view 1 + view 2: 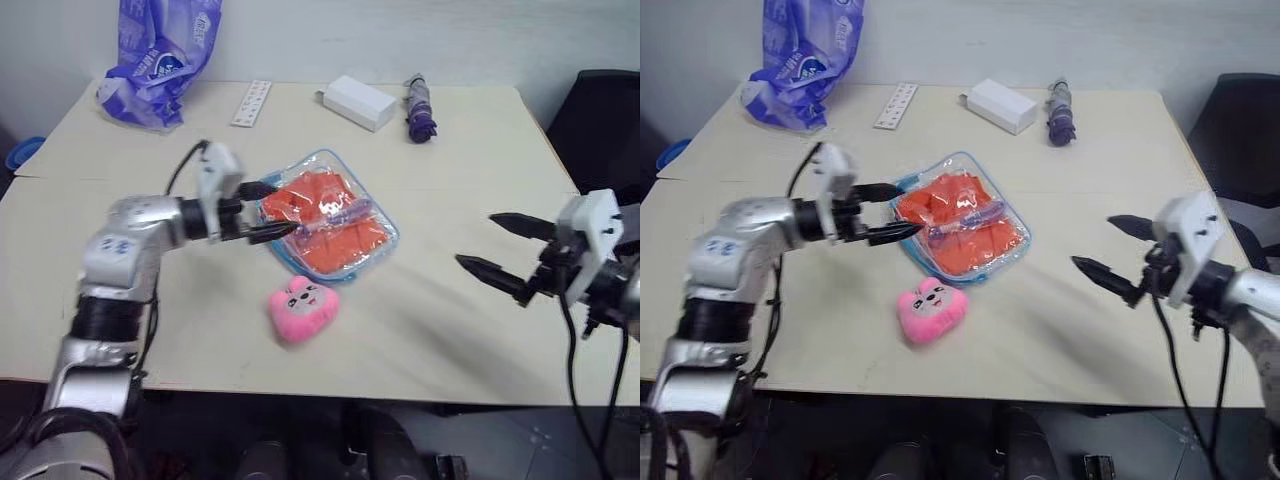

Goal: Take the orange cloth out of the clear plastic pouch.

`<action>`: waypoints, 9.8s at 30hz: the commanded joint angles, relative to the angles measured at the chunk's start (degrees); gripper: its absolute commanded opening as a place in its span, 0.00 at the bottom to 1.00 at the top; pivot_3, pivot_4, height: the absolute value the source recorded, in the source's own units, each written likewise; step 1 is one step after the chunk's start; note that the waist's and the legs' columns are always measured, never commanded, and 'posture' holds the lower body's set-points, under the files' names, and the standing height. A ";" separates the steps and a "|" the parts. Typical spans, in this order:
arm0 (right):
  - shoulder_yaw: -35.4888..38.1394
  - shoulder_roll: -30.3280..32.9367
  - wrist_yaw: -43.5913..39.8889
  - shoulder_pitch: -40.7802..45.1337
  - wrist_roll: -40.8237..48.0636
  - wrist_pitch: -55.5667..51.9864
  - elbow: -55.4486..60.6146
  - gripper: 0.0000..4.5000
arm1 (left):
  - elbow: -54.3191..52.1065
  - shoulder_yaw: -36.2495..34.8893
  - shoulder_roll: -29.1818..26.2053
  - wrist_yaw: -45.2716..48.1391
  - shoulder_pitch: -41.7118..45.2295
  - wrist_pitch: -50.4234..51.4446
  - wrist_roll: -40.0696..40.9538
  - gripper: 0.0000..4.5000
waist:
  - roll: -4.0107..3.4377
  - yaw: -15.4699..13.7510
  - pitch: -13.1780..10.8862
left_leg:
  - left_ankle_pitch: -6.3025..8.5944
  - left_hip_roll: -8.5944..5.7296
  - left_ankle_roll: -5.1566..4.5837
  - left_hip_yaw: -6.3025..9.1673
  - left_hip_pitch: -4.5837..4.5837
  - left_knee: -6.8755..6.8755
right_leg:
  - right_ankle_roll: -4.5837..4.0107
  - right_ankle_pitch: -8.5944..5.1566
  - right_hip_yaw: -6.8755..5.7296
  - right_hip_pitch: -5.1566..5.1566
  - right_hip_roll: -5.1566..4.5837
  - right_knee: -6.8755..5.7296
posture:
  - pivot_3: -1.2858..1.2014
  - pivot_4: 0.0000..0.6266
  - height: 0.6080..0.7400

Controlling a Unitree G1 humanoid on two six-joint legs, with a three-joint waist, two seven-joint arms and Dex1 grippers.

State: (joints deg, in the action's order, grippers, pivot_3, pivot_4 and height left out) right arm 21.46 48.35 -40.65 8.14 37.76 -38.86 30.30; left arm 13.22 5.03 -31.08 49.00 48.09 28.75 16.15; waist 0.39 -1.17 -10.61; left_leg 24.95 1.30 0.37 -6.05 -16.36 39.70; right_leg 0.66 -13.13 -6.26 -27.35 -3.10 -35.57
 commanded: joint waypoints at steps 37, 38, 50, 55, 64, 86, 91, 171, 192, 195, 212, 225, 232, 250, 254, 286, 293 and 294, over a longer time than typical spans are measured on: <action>-11.52 -2.60 -4.90 11.18 9.16 -4.30 4.80 1.00 | 7.12 -26.77 -16.31 -16.46 -18.76 7.16 -7.95 0.00 | 0.43 2.31 -0.19 | 0.02 0.46 0.02 0.50 0.13 0.26 | -0.10 0.00 -0.10 -0.17 0.01 -0.20 | 0.52 0.24 1.00; -11.94 -2.65 -5.55 11.47 8.97 -4.11 4.38 1.00 | 7.06 -27.82 -16.57 -16.86 -19.92 7.39 -7.40 0.00 | 0.51 1.44 -0.15 | 0.03 0.43 0.01 0.59 0.07 0.28 | -0.10 0.00 -0.18 -0.16 -0.07 -0.20 | 0.52 0.24 1.00; -15.48 -3.17 -9.71 15.26 6.67 -1.78 -0.96 1.00 | 1.90 -33.39 -20.88 -15.98 -28.80 7.52 -4.23 0.81 | 0.67 0.02 -0.06 | 0.21 0.27 -0.30 0.67 -0.22 0.36 | -0.07 0.02 -0.64 -0.14 -0.33 0.00 | 0.52 0.24 1.00; -14.33 -2.92 -9.75 13.57 6.85 -1.77 -0.41 1.00 | 1.16 -35.94 -29.67 -7.10 -28.29 4.56 -0.61 0.81 | 0.80 1.04 -0.09 | 0.18 0.38 -0.09 0.65 -0.19 0.37 | -0.09 0.01 -0.63 -0.15 -0.21 -0.01 | 0.52 0.24 1.00; -10.38 -2.90 -6.10 9.96 8.10 -2.54 2.82 1.00 | 13.27 -4.76 -29.26 9.37 -6.87 -37.70 -19.21 0.81 | 0.73 -0.36 -0.11 | 0.18 0.23 -0.09 0.18 -0.19 0.40 | -0.11 -0.01 -0.68 -0.10 -0.22 -0.07 | 0.52 0.24 1.00; 3.27 -1.47 7.62 -6.40 17.09 -5.00 17.69 1.00 | 62.85 24.70 -2.46 -31.16 28.66 -66.73 -56.11 0.77 | 0.90 -0.10 -0.07 | 0.09 -0.14 -0.27 0.15 -0.57 0.42 | 0.01 0.07 -1.13 -0.19 -0.26 -0.10 | 0.52 0.24 1.00; 3.67 0.08 7.94 -6.20 18.36 -4.81 17.29 1.00 | 63.64 26.36 -0.28 -33.70 28.03 -65.22 -57.95 0.50 | 0.92 -0.16 -0.08 | 0.06 -0.20 -0.31 0.27 -0.61 0.43 | 0.01 0.08 -1.23 -0.16 -0.33 -0.09 | 0.52 0.24 1.00; -40.25 -6.21 -6.51 17.23 -36.40 24.27 -11.85 1.00 | -3.69 17.47 -9.95 36.36 -8.50 -37.89 -15.09 0.21 | 0.88 0.50 -0.03 | 0.06 0.05 -0.23 0.15 0.08 0.54 | -0.03 0.05 -0.39 0.17 -0.20 -0.16 | 0.52 0.24 1.00; -37.33 -5.77 -11.33 20.01 -42.40 40.75 -21.83 0.01 | -4.91 9.41 -17.79 30.30 -12.82 -29.41 -14.60 0.00 | 0.87 1.44 -0.03 | 0.06 0.33 -0.20 0.15 0.08 0.53 | -0.08 0.02 -0.24 -0.03 -0.11 -0.27 | 0.52 0.24 1.00; -34.02 -1.61 -13.35 18.15 -40.71 45.63 -21.69 0.01 | -0.96 5.47 -21.93 29.55 -12.92 -28.48 -13.40 0.00 | 0.87 1.49 -0.03 | 0.07 0.37 -0.18 0.19 0.10 0.50 | -0.09 0.02 -0.19 -0.07 -0.05 -0.28 | 0.52 0.24 1.00; -28.97 0.71 -15.29 11.02 -36.27 50.44 -21.15 0.10 | 0.89 0.92 -24.49 29.89 -13.62 -22.74 -9.04 0.00 | 0.86 1.33 -0.04 | 0.08 0.36 -0.17 -0.20 0.06 0.47 | -0.09 0.01 -0.20 -0.12 -0.07 -0.28 | 0.52 0.24 1.00; -14.85 -0.22 -10.66 -7.07 -19.54 25.05 2.27 0.75 | 1.91 -10.18 -29.16 35.20 -8.53 3.66 6.55 0.65 | 0.87 1.12 -0.04 | 0.09 0.36 -0.14 -0.15 0.03 0.48 | -0.09 0.01 -0.21 -0.12 -0.05 -0.26 | 0.52 0.24 1.00; -6.71 -0.21 -7.52 -14.01 -2.49 9.68 13.12 0.75 | -6.68 1.71 -23.82 38.89 -0.11 -6.36 0.94 0.65 | 0.86 0.28 -0.03 | 0.11 0.23 -0.12 -0.09 0.08 0.47 | -0.09 0.01 -0.09 0.08 0.32 -0.24 | 0.52 0.24 1.00; -3.22 -1.19 -1.94 -19.48 -2.45 7.45 17.04 0.76 | 15.18 13.40 -5.79 19.52 2.17 -58.49 -22.07 0.53 | 0.88 -0.17 -0.03 | 0.24 0.38 0.05 -0.50 0.18 0.46 | -0.14 0.05 0.24 0.16 0.55 -0.12 | 0.52 0.24 1.00; -2.87 -1.29 -1.65 -20.16 -2.61 7.73 17.31 0.76 | 15.78 12.83 -6.37 22.50 1.91 -57.94 -19.37 0.26 | 0.88 -0.15 -0.03 | 0.24 0.37 0.05 -0.52 0.20 0.46 | -0.14 0.05 0.25 0.17 0.59 -0.13 | 0.52 0.24 1.00; -14.72 -0.14 -1.15 -12.17 -9.37 5.89 15.55 0.76 | 3.60 11.20 -6.03 22.34 -1.61 -38.27 -15.92 0.49 | 0.88 -0.22 -0.03 | 0.24 0.37 0.05 -0.50 0.17 0.50 | -0.16 0.04 0.25 0.14 0.58 -0.14 | 0.52 0.24 1.00; -12.72 -0.34 -1.98 -14.31 -9.05 6.04 16.36 0.76 | 10.89 9.14 -8.98 19.63 0.21 -49.71 -18.39 0.62 | 0.88 -0.15 -0.03 | 0.24 0.39 0.05 -0.54 0.19 0.49 | -0.16 0.05 0.27 0.13 0.57 -0.16 | 0.52 0.24 1.00; -12.62 -0.42 -2.16 -14.41 -8.84 6.04 16.44 0.76 | 12.14 9.23 -9.05 19.30 0.57 -50.78 -18.83 0.62 | 0.88 -0.17 -0.03 | 0.24 0.39 0.05 -0.54 0.18 0.49 | -0.16 0.05 0.26 0.13 0.58 -0.15 | 0.52 0.24 1.00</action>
State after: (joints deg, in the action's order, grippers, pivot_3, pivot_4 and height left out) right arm 7.30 47.48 -42.33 -5.99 28.20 -33.72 44.65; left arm 24.58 15.78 -39.39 69.38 46.96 -19.62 -2.16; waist 1.27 -1.34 -10.63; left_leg 25.19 1.68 0.42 -6.59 -16.18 40.19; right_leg 0.50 -13.08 -6.00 -27.22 -2.48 -35.72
